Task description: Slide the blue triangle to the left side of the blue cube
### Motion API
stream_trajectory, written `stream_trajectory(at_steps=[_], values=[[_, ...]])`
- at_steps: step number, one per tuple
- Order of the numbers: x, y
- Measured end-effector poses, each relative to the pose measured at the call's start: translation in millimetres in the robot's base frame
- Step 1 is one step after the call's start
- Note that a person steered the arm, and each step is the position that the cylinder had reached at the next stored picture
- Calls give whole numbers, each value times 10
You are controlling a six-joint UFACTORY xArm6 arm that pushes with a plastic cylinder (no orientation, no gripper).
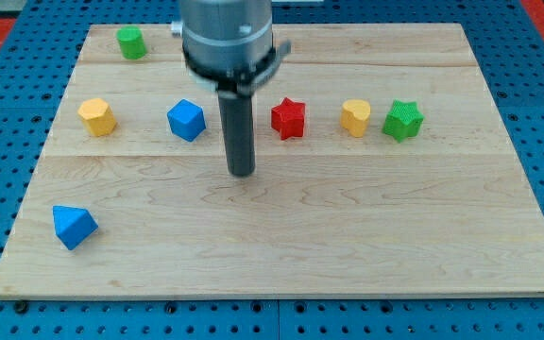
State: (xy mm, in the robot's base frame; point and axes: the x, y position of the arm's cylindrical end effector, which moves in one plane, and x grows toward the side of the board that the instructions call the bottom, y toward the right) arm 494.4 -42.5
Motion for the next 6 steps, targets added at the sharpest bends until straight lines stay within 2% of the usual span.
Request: stream_trajectory(at_steps=[1,2,3,4,6], values=[[751,-501],[987,-1225],[1029,-1814],[1028,-2026],[1028,-2067]])
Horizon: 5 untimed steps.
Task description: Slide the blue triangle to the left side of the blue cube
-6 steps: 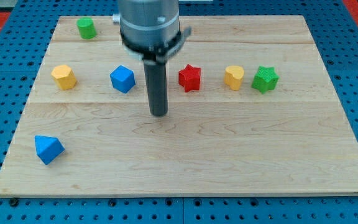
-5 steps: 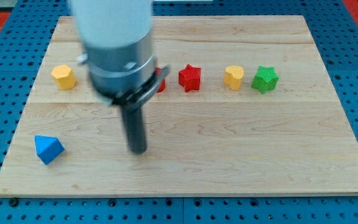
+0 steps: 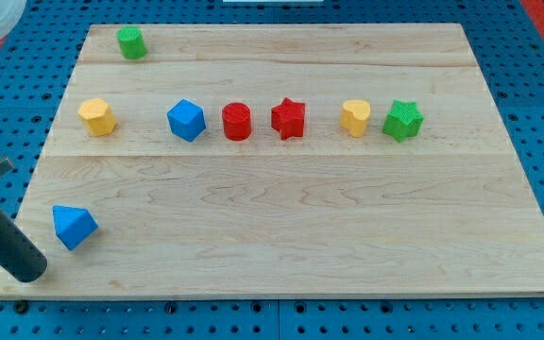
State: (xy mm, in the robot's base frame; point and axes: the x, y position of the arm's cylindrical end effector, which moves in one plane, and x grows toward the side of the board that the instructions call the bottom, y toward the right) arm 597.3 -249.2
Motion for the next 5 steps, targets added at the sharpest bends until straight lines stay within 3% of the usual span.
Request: stream_trajectory(at_steps=[1,4,5], values=[[-33,48],[-1120,758],[-699,830]])
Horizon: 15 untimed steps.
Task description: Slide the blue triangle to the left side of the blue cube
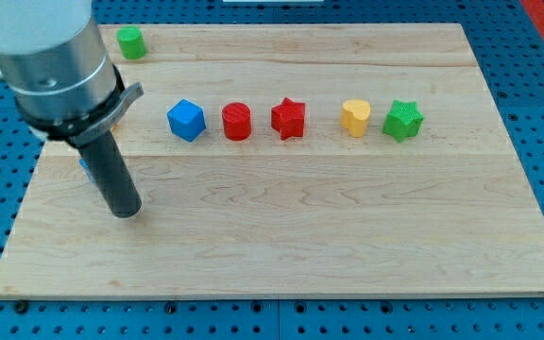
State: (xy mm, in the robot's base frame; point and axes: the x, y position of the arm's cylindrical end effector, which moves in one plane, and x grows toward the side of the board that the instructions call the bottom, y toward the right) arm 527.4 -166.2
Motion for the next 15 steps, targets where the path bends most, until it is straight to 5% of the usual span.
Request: stream_trajectory(at_steps=[2,4,6,7,8,11,13,15], values=[[-605,-103],[-206,-315],[-871,-280],[-712,-658],[-1012,-706],[-824,-868],[-1270,-393],[-993,-876]])
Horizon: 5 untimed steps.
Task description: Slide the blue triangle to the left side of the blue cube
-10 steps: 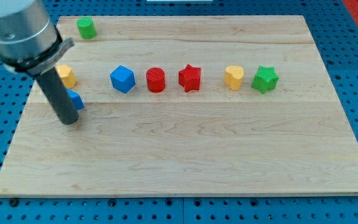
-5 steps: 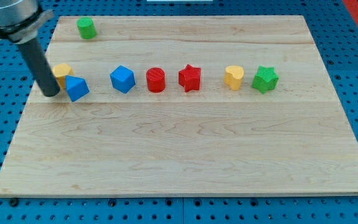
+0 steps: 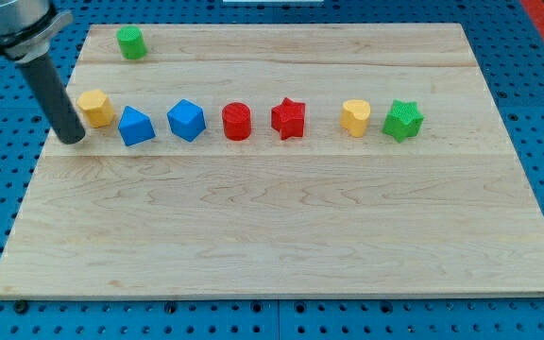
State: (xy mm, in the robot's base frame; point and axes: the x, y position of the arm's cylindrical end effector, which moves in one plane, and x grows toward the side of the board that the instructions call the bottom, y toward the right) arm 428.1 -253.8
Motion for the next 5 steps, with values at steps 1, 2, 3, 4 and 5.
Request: stream_trajectory(at_steps=[1,2,3,4,5], values=[[14,373],[-49,643],[-117,690],[-167,691],[-198,688]])
